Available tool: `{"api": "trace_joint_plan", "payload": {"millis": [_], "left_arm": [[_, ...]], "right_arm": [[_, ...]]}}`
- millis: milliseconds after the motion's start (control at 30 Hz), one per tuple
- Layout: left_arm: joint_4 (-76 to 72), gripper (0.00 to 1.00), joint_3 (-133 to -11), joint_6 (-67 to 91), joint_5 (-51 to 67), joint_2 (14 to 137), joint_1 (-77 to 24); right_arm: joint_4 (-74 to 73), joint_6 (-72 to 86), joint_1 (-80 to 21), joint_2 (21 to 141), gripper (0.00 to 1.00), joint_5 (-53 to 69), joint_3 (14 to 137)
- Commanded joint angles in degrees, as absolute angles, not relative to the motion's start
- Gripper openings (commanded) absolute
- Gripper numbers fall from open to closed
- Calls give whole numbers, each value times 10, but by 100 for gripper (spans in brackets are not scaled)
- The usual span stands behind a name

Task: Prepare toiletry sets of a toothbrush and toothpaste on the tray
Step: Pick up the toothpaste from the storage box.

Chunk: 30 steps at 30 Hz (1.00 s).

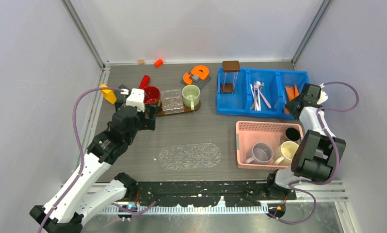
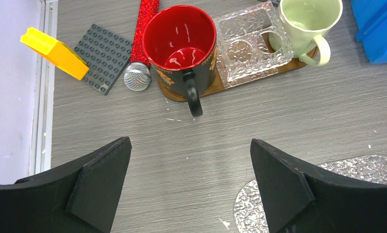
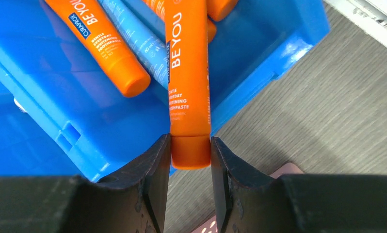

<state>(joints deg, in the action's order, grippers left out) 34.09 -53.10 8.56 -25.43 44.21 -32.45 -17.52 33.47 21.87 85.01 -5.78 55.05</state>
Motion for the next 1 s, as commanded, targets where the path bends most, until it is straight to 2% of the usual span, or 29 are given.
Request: {"api": "trace_joint_plan", "payload": {"millis": [0,200,333,967], "left_arm": [[314,97,-531,89,-252,433,-321],[314,97,-531,89,-252,432,-321],[314,97,-531,88,-252,432,-322],[313,97,-530,87,-253,438,-321]], "right_arm": [[-158,300,222,881,14,-98,568],[-164,281,222,925,32,-101,602],[-172,274,222,949,39,-104,622],[-197,255,221,1021,57,-108,667]]}}
